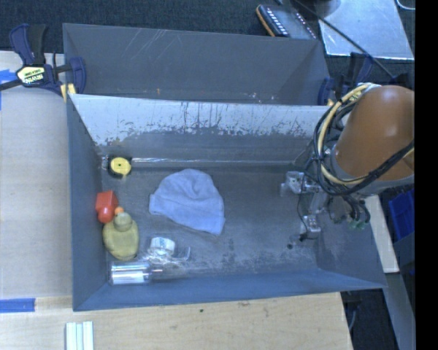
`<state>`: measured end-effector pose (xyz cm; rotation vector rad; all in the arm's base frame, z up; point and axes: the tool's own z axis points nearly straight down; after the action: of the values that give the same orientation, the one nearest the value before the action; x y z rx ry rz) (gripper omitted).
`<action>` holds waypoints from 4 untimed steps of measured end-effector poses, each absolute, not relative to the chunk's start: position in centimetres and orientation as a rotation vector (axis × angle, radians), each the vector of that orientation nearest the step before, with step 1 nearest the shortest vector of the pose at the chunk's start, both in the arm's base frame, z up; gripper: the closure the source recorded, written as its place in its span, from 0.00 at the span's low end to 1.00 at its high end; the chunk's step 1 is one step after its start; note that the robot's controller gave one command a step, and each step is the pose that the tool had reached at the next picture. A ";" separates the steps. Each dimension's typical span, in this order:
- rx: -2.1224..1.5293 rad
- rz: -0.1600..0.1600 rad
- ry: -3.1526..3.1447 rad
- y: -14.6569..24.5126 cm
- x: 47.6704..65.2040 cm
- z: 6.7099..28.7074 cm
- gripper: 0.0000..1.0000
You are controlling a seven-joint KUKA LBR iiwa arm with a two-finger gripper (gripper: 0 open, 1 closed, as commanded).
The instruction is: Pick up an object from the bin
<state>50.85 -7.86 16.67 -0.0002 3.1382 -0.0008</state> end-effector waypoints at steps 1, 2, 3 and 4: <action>-0.333 0.000 3.125 -6.5 49.2 8.6 0.00; -0.495 -0.001 3.096 0.6 49.5 13.0 0.00; -0.481 0.000 3.103 -4.9 50.5 10.0 0.00; -0.077 0.001 3.131 6.0 52.2 7.4 0.00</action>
Offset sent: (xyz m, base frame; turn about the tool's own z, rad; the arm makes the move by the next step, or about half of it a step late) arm -0.0149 0.0837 -0.0372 -0.3157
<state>52.20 5.97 7.42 -0.0765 3.1307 0.0015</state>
